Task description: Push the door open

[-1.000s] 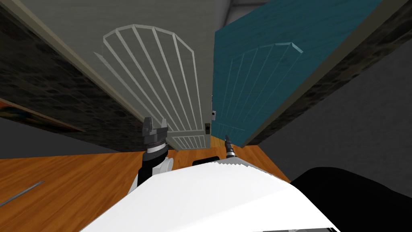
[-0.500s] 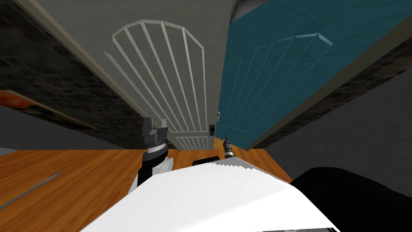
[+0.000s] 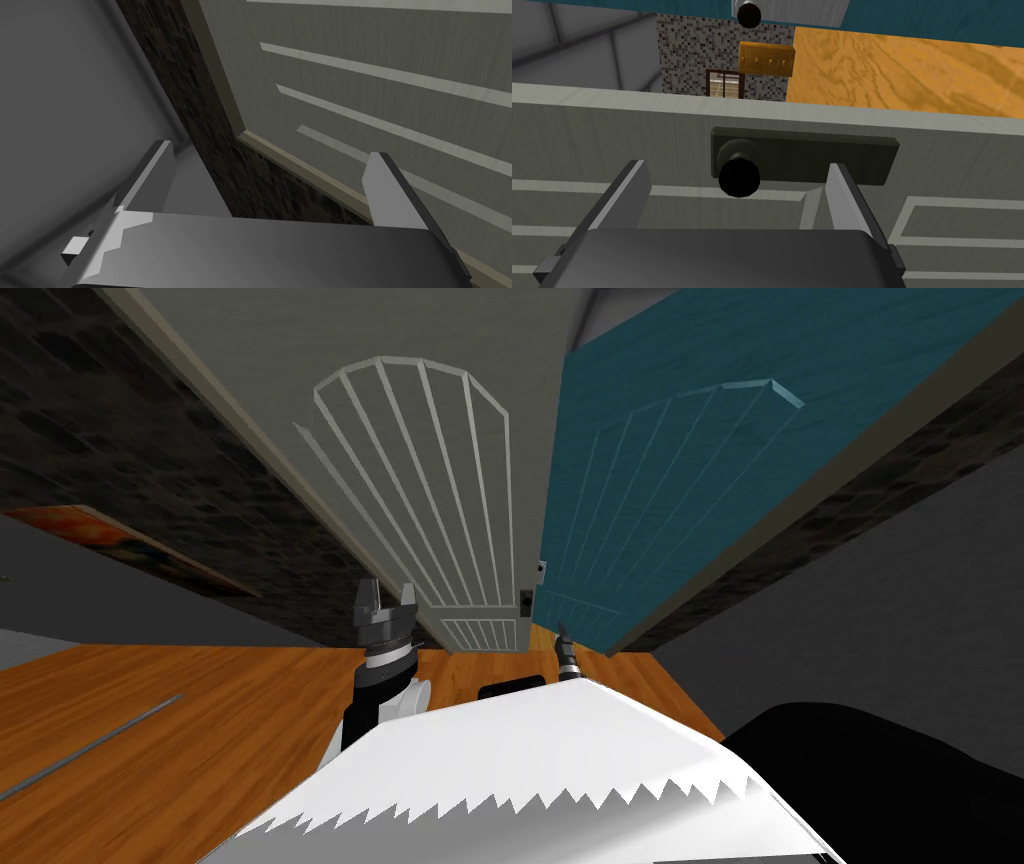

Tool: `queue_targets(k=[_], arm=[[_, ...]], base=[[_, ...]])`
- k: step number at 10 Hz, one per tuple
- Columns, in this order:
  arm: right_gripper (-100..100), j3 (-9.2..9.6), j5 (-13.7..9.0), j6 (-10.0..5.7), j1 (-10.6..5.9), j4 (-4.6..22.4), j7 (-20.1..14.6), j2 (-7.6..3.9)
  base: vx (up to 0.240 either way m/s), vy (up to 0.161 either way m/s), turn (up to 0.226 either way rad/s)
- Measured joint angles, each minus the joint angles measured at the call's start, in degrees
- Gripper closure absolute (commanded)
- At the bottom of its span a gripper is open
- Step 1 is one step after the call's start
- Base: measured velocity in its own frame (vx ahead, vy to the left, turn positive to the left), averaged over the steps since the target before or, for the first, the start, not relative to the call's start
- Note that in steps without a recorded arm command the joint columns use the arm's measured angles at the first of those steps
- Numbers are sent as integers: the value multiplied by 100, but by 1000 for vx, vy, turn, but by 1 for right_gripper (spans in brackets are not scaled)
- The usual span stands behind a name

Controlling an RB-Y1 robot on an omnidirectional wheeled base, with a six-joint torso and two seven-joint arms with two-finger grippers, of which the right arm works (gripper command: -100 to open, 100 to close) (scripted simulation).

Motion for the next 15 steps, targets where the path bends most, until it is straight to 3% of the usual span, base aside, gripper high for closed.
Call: queue_targets(k=[9,12,15], arm=[[-100,-103,-106,-49,-188,206,62,-150],[-100,-169,-176,-81,-311,343,105,-235],[-100,-286,-301,-148,-551,612,195,-344]], base=[[-199,-31,73],[-219,-51,186],[-168,-78,187]])
